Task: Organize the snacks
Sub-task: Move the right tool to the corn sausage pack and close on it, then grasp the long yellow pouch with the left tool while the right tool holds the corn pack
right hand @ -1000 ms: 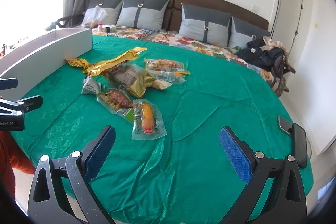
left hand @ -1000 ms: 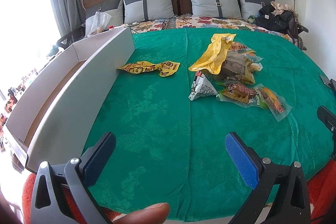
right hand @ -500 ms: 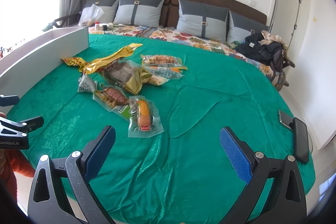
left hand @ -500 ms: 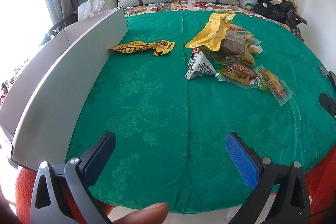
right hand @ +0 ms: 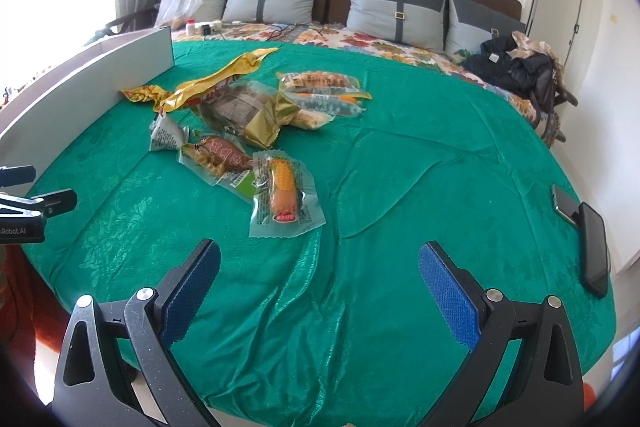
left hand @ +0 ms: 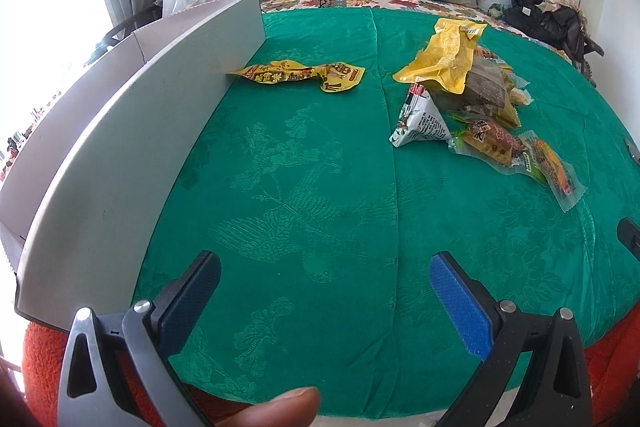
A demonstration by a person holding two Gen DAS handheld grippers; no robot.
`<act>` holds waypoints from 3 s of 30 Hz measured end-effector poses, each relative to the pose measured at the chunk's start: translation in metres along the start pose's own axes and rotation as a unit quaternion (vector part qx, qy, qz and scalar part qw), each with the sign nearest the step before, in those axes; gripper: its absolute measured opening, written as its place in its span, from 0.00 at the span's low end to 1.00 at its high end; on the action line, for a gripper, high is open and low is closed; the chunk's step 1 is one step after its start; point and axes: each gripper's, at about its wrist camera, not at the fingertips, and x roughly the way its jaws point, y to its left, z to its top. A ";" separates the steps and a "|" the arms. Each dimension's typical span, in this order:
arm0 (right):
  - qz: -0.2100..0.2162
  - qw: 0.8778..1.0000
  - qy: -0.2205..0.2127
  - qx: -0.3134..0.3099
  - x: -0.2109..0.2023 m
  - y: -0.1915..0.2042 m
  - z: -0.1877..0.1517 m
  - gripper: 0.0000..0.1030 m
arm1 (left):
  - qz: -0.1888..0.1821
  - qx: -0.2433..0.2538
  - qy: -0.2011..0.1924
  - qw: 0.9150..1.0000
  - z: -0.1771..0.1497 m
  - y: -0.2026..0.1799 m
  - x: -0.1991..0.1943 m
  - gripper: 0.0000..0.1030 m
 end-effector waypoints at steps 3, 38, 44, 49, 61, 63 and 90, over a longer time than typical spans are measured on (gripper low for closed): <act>0.015 0.999 0.022 0.044 0.004 -0.014 -0.003 0.98 | 0.005 0.008 0.005 1.000 -0.001 0.003 0.009 1.00; -0.013 0.994 0.090 0.059 0.073 -0.082 0.008 0.57 | -0.025 -0.018 0.025 0.999 0.004 0.014 0.051 1.00; -0.013 0.996 0.069 0.057 0.086 -0.080 0.019 0.60 | -0.025 -0.018 0.023 0.999 0.002 0.014 0.049 1.00; -0.008 0.996 0.059 0.060 0.089 -0.085 0.018 0.67 | -0.020 -0.025 0.024 0.999 0.003 0.011 0.049 1.00; -0.001 0.997 0.062 0.050 0.089 -0.084 0.016 0.77 | -0.045 -0.004 0.082 0.996 0.019 0.006 0.056 1.00; -0.001 0.997 0.063 0.050 0.089 -0.084 0.016 0.77 | -0.056 -0.009 0.083 0.995 0.024 0.004 0.055 1.00; 0.003 0.997 0.063 0.047 0.090 -0.082 0.015 0.80 | -0.228 0.120 0.052 0.965 0.174 -0.034 0.023 1.00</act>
